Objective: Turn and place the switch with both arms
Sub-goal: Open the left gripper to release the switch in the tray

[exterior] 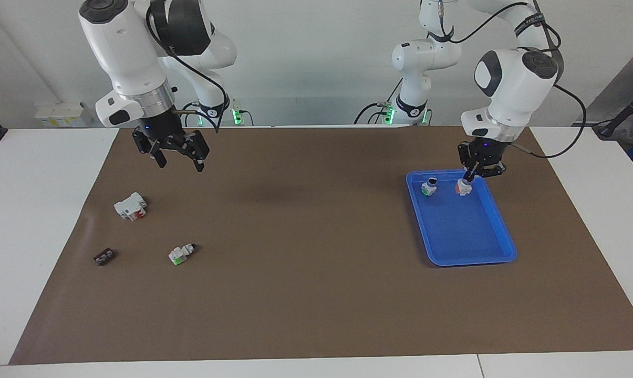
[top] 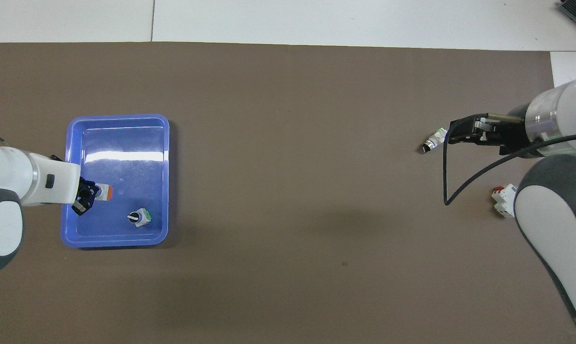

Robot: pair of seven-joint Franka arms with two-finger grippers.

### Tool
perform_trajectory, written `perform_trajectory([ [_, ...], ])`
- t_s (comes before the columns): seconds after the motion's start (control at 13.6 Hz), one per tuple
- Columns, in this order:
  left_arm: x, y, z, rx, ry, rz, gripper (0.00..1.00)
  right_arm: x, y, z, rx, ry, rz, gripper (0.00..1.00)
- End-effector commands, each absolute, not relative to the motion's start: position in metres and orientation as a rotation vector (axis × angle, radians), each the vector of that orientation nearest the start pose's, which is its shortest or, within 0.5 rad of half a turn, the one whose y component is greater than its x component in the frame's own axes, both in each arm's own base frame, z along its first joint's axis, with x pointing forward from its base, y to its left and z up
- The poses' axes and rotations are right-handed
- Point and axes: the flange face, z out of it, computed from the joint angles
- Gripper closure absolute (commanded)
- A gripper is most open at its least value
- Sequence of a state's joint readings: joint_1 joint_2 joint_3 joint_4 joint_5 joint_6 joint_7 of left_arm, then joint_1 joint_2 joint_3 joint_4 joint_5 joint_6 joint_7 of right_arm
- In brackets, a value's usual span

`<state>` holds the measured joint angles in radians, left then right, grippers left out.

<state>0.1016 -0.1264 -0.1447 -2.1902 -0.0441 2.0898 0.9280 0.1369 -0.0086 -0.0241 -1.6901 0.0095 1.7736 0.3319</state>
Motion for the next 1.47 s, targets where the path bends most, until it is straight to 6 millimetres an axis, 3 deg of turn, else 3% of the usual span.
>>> perform_trajectory([
  [0.0, 0.512, -0.018, 0.412, -2.821, 1.407, 0.004, 1.00, 0.558, 0.048, 0.606, -3.117, 0.339, -0.104, 0.00],
  [0.22, 0.513, -0.012, 0.398, -2.845, 1.392, 0.040, 1.00, 0.547, 0.019, 0.615, -3.133, 0.269, -0.059, 0.00],
  [0.59, 0.512, -0.015, 0.374, -2.877, 1.359, 0.075, 1.00, 0.533, 0.019, 0.627, -3.136, 0.263, -0.030, 0.00],
  [0.74, 0.510, -0.011, 0.373, -2.895, 1.323, 0.083, 0.80, 0.532, 0.021, 0.628, -3.137, 0.258, -0.028, 0.00],
  [0.88, 0.517, -0.012, 0.385, -2.959, 1.284, 0.056, 0.31, 0.528, 0.021, 0.630, -3.138, 0.258, -0.014, 0.00],
  [0.96, 0.520, -0.010, 0.391, -2.980, 1.251, 0.055, 0.27, 0.527, 0.021, 0.630, -3.137, 0.258, -0.011, 0.00],
  [1.1, 0.522, -0.011, 0.404, -3.020, 1.123, 0.025, 0.00, 0.525, 0.022, 0.630, -3.128, 0.264, 0.000, 0.00],
  [1.33, 0.517, -0.023, 0.429, -3.041, 1.007, -0.036, 0.00, 0.522, 0.025, 0.631, -3.120, 0.261, 0.000, 0.00],
  [1.4, 0.515, -0.023, 0.439, -3.071, 0.890, -0.059, 0.00, 0.522, 0.025, 0.630, -3.121, 0.261, 0.004, 0.00],
])
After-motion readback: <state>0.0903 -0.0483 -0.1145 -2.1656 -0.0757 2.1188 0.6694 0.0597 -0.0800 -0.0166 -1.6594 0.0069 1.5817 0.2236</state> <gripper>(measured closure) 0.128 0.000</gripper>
